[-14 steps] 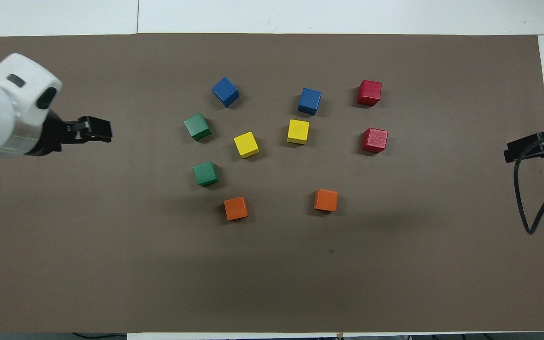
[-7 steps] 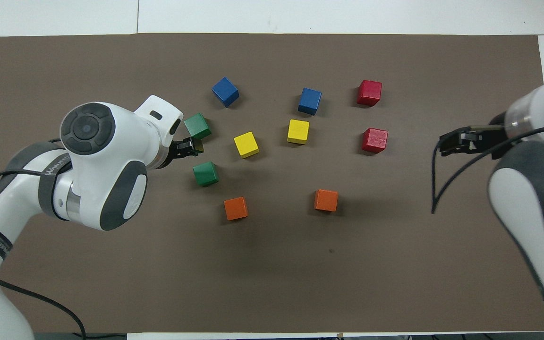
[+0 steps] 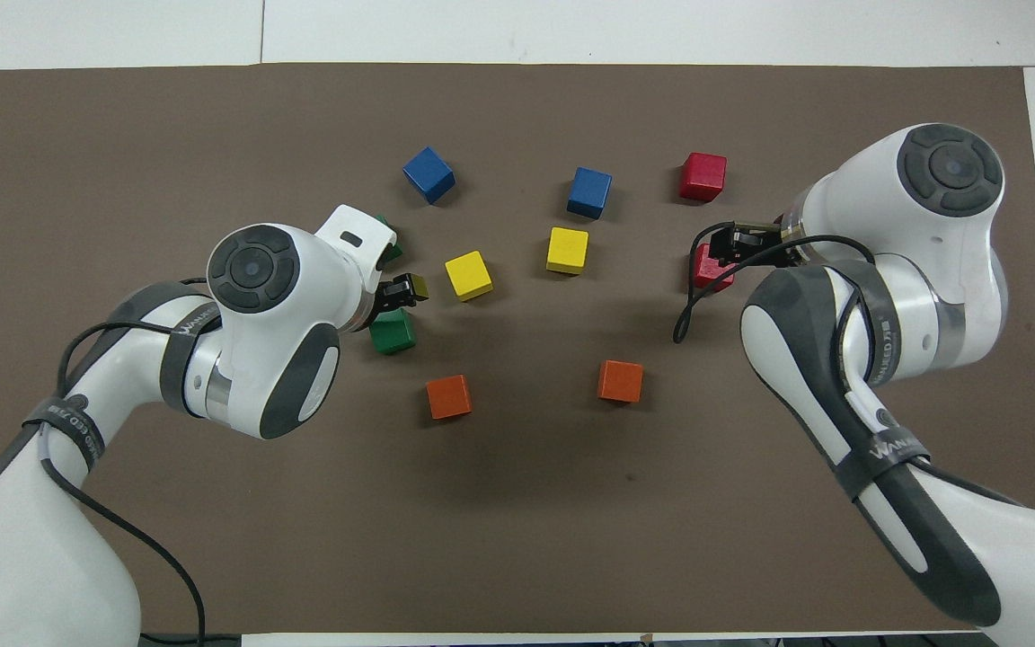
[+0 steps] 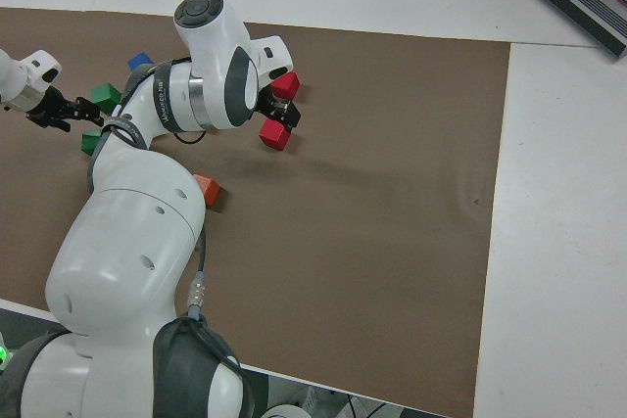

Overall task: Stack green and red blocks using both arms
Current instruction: 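Carry the green cube outward with the left gripper while the right gripper carries red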

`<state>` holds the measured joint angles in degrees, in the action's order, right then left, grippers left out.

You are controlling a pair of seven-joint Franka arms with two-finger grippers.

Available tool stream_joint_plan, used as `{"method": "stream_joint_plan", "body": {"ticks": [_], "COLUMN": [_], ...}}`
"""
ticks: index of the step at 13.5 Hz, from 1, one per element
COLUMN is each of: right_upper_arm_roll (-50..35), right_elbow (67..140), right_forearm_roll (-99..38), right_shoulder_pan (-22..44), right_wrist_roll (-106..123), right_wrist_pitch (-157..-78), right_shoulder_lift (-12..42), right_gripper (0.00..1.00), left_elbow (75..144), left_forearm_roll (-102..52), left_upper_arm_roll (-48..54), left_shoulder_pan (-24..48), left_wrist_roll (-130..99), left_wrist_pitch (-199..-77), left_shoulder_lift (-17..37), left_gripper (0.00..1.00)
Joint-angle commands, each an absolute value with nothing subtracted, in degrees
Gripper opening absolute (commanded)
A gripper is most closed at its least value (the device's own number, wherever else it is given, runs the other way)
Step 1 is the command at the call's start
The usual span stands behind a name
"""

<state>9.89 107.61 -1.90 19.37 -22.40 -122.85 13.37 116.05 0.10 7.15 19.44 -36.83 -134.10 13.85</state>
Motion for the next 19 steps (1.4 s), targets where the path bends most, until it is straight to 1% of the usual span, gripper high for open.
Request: {"method": "stream_joint_plan", "body": {"ticks": [1, 2, 5, 6, 7, 8, 9, 11, 12, 13, 14, 15, 16, 17, 19], "right_upper_arm_roll": [9.84, 9.93, 9.93, 9.93, 9.93, 9.93, 9.93, 9.93, 9.93, 9.93, 9.93, 9.93, 9.93, 9.93, 10.02], "right_elbow": [107.58, 107.32, 107.75, 108.10, 108.80, 109.07, 109.77, 112.31, 112.85, 113.03, 112.94, 112.94, 112.85, 112.42, 112.15], "right_forearm_roll": [-4.47, -5.35, -5.45, -5.36, -5.27, -5.27, -5.27, -4.66, -4.57, -4.57, -4.57, -4.57, -4.57, -4.57, -4.57], "right_shoulder_pan": [19.25, 19.25, 20.03, 20.13, 20.13, 20.13, 20.13, 20.13, 20.13, 20.13, 20.13, 20.13, 20.13, 20.13, 19.34], "right_wrist_roll": [-24.96, -25.66, -25.84, -25.58, -24.97, -23.39, -22.77, -22.41, -22.33, -22.24, -21.98, -21.89, -21.88, -21.88, -20.40], "right_wrist_pitch": [-125.76, -126.03, -129.02, -129.55, -129.72, -129.81, -130.77, -134.72, -135.61, -135.79, -135.70, -135.70, -135.62, -134.92, -132.55], "right_shoulder_lift": [15.46, 16.60, 19.59, 19.86, 19.86, 19.95, 20.13, 20.39, 20.56, 20.65, 20.65, 20.65, 20.65, 20.74, 19.70], "right_gripper": [1.00, 1.00, 1.00, 1.00, 1.00, 1.00, 1.00, 1.00, 0.99, 0.89, 0.70, 0.40, 0.05, 0.00, 0.00], "left_elbow": [116.71, 117.59, 120.32, 120.41, 121.02, 121.63, 121.21, 120.15, 117.97, 115.51, 113.75, 112.77, 112.42, 112.41, 112.33], "left_forearm_roll": [-0.09, -0.09, -0.09, -0.09, -0.09, -0.09, -0.09, 0.00, 0.44, 2.18, 2.28, 2.37, 2.46, 2.37, 2.72], "left_upper_arm_roll": [6.15, 6.15, 6.15, 6.15, 6.15, 6.07, 5.98, 5.45, 4.32, 3.52, 3.43, 3.51, 3.60, 3.52, 3.43], "left_shoulder_pan": [20.48, 20.48, 21.53, 21.71, 21.88, 23.02, 23.20, 22.42, 20.67, 17.70, 13.14, 8.14, 4.34, 1.44, -1.48], "left_wrist_roll": [-37.70, -37.88, -45.06, -46.39, -46.58, -46.76, -47.19, -46.15, -42.84, -35.15, -26.98, -19.41, -11.33, -4.03, 0.78], "left_wrist_pitch": [-135.53, -135.79, -141.93, -142.03, -141.51, -141.16, -138.63, -133.97, -130.55, -125.47, -122.98, -123.13, -124.87, -127.15, -130.50], "left_shoulder_lift": [15.29, 15.21, 15.29, 15.47, 15.38, 15.12, 14.94, 14.24, 13.46, 13.27, 13.27, 13.53, 13.88, 14.23, 16.42], "left_gripper": [1.00, 1.00, 1.00, 0.97, 0.80, 0.48, 0.00, 0.00, 0.00, 0.00, 0.00, 0.00, 0.00, 0.00, 0.00]}}
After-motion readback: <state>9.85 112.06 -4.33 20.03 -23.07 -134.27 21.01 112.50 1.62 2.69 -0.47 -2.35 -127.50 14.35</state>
